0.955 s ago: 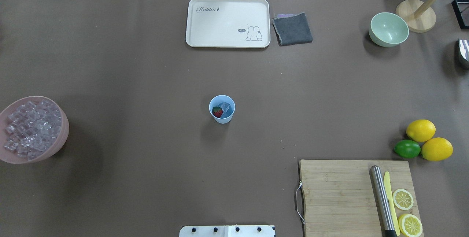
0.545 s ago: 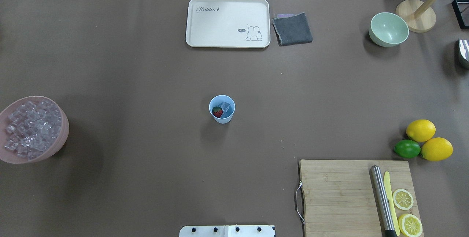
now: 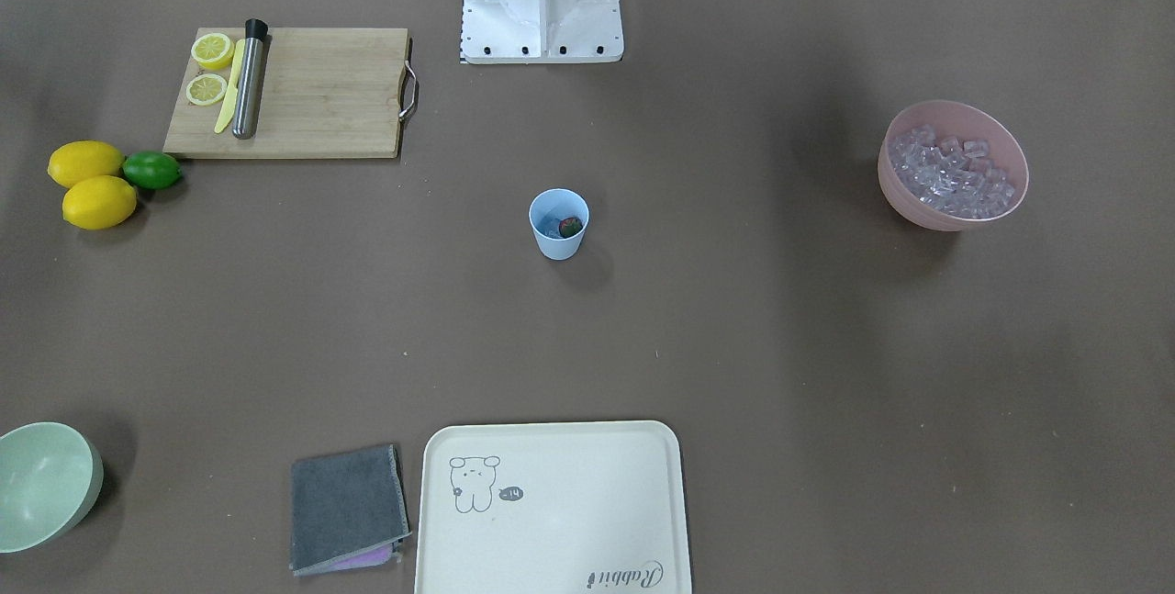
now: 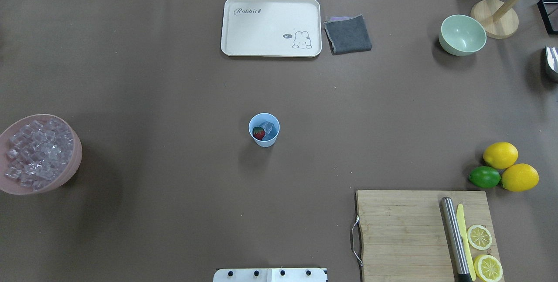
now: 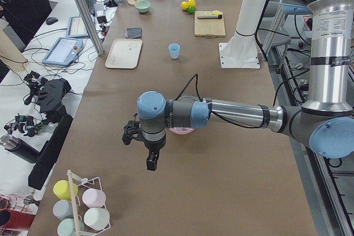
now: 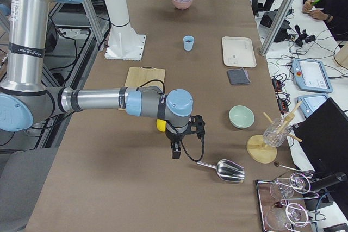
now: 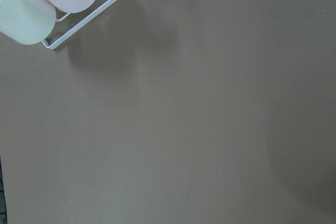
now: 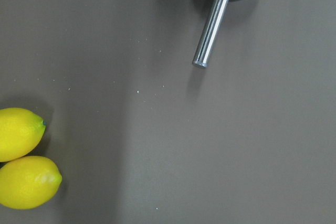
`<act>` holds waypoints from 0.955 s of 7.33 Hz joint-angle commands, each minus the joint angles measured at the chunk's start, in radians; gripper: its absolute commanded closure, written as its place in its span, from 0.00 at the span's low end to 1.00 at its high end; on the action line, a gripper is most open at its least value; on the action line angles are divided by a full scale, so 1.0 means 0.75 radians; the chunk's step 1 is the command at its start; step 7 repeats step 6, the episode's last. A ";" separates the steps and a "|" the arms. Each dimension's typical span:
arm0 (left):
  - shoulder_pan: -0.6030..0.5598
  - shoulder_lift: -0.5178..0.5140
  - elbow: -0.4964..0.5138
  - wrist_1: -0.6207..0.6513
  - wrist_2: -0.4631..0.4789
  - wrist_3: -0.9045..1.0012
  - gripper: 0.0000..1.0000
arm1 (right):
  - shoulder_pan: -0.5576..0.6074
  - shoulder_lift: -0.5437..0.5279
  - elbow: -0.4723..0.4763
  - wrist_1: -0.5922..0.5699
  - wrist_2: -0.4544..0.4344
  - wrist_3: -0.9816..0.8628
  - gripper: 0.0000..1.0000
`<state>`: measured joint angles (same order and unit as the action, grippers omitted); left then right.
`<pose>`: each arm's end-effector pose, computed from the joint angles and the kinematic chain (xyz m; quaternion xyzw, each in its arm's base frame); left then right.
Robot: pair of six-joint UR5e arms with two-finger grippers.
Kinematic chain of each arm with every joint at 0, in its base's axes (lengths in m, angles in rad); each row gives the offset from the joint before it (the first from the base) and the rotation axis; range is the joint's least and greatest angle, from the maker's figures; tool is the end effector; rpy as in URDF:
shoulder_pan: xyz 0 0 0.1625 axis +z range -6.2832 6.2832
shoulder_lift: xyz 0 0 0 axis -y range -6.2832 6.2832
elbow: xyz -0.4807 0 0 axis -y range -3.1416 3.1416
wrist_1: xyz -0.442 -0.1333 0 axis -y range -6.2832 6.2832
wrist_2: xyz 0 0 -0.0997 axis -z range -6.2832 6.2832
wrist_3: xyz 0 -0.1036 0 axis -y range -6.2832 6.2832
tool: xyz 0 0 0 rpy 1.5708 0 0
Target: Put ice and strawberries in cup
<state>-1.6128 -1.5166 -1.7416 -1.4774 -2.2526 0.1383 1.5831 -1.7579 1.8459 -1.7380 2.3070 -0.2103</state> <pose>-0.0896 -0.5112 0.6692 0.0410 0.3320 0.0492 0.9411 0.0692 -0.4434 0.6804 0.0032 -0.3614 -0.0780 0.9291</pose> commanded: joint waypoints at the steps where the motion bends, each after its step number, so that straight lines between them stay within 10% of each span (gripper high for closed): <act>1: -0.001 0.003 -0.007 0.000 -0.005 -0.002 0.02 | 0.000 0.002 0.001 0.000 0.000 0.002 0.00; 7: 0.001 0.008 -0.008 0.002 -0.005 -0.006 0.02 | 0.000 0.006 -0.003 0.000 0.041 0.002 0.00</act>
